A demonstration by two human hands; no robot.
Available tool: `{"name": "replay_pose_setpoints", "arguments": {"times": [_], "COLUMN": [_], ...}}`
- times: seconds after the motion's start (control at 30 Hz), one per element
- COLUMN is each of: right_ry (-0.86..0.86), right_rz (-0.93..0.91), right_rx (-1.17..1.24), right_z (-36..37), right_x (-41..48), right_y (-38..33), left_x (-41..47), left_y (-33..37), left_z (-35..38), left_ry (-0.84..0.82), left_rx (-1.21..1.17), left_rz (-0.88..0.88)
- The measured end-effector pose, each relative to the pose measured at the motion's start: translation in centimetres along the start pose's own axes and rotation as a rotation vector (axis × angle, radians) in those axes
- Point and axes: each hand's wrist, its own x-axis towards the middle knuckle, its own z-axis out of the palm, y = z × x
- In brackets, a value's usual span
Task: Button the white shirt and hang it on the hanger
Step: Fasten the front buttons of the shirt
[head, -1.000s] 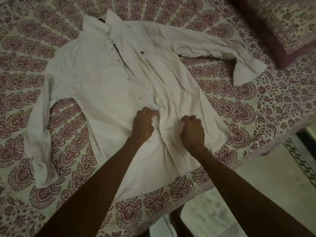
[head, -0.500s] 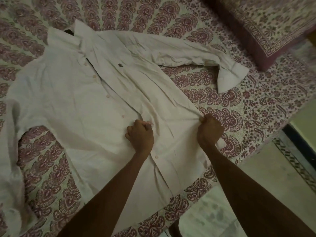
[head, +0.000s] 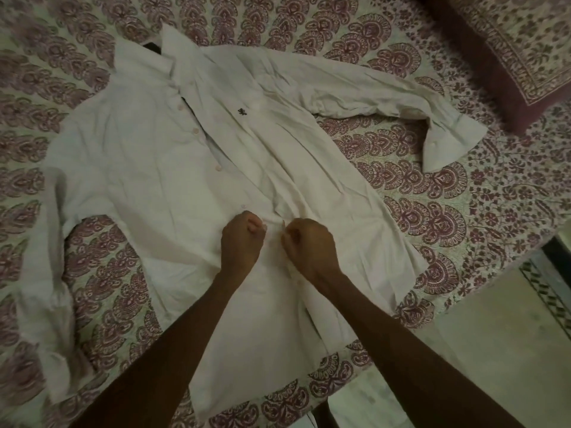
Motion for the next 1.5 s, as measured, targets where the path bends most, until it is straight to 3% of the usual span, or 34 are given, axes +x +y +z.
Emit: {"name": "replay_pose_setpoints", "arguments": {"times": [0.1, 0.17, 0.27, 0.37, 0.53, 0.7, 0.8, 0.9, 1.03, 1.2, 1.5], "right_ry": [-0.108, -0.098, -0.026, 0.017, 0.052, -0.140, -0.132, -0.151, -0.170, -0.113, 0.044], "right_rz": [0.123, 0.178, 0.200, 0.217, 0.420, 0.441, 0.446, 0.444, 0.463, 0.450, 0.280], "right_rx": [-0.211, -0.294, -0.369, -0.240, 0.299, 0.396, 0.424, 0.473, 0.549, 0.584, 0.272], "right_z": [1.3, 1.6, 1.7, 1.3, -0.5, -0.5, -0.3, -0.2, -0.2, 0.1, 2.5], "right_x": [0.7, 1.0, 1.0, 1.1, 1.2, 0.9, 0.8, 0.7, 0.5, -0.3, -0.3], "right_y": [-0.8, -0.8, -0.9, -0.5, 0.5, -0.2, -0.6, -0.9, -0.9, -1.1, -2.2], "left_x": [1.0, 1.3, 1.4, 0.9, -0.2, -1.6, -2.1, -2.0, -1.1, -0.5, -0.3], "left_y": [0.2, 0.7, 1.2, 1.3, 0.9, -0.4, -1.2, -1.4, -1.2, -0.7, -1.4], "left_z": [-0.7, -0.8, -0.7, -0.6, -0.6, 0.0, 0.3, 0.0, -1.0, -1.8, -1.9], "left_ry": [-0.143, -0.277, -0.342, -0.333, -0.250, -0.218, -0.187, -0.193, -0.325, -0.422, -0.465], "left_rx": [0.051, 0.129, 0.188, 0.189, 0.089, 0.104, 0.073, -0.053, -0.276, -0.387, -0.492], "left_rz": [-0.098, -0.145, -0.178, -0.178, -0.154, 0.110, 0.160, 0.043, -0.186, -0.225, -0.326]}}
